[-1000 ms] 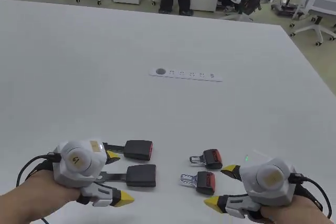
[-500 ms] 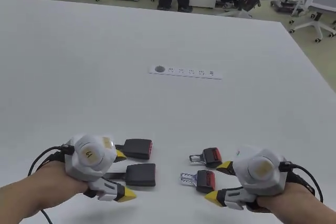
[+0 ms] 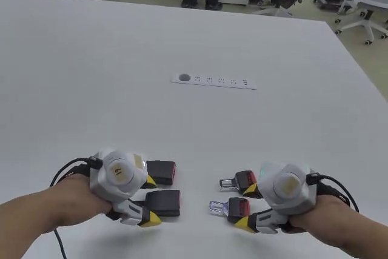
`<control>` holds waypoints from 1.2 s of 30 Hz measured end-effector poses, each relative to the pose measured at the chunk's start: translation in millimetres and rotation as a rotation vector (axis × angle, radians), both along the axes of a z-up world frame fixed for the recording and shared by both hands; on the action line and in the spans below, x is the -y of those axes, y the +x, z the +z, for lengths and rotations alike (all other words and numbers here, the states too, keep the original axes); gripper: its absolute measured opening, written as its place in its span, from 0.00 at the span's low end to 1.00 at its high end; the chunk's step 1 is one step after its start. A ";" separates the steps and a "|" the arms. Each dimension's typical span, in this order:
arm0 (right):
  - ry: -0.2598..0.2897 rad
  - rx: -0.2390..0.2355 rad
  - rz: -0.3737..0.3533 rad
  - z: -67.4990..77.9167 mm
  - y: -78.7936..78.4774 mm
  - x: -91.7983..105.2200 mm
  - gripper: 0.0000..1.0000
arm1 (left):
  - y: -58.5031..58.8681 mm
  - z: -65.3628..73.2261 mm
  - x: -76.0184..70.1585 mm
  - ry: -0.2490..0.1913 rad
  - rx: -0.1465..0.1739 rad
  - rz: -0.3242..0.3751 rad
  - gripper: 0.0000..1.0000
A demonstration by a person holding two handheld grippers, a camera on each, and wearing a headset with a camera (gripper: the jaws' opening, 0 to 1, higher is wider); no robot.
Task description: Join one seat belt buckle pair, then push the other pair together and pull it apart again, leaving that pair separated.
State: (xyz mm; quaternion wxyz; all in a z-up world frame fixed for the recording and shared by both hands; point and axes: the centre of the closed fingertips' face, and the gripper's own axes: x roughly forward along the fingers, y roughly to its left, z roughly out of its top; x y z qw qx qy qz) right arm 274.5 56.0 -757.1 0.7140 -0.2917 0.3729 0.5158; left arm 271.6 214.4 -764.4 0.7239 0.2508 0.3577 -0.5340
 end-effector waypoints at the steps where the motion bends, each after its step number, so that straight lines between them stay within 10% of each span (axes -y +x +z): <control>1: -0.003 -0.009 0.010 -0.8 -0.7 -1.2 0.38 | -1.1 -2.2 -0.2 0.010 -0.002 -0.014 0.45; 11: -0.058 -0.037 0.072 -11.7 1.8 -1.5 0.33 | -3.3 -6.9 0.2 0.070 0.007 -0.083 0.42; 36: -0.109 -0.046 0.217 -22.8 0.9 -1.0 0.33 | -4.7 -10.8 1.7 0.063 -0.012 -0.145 0.34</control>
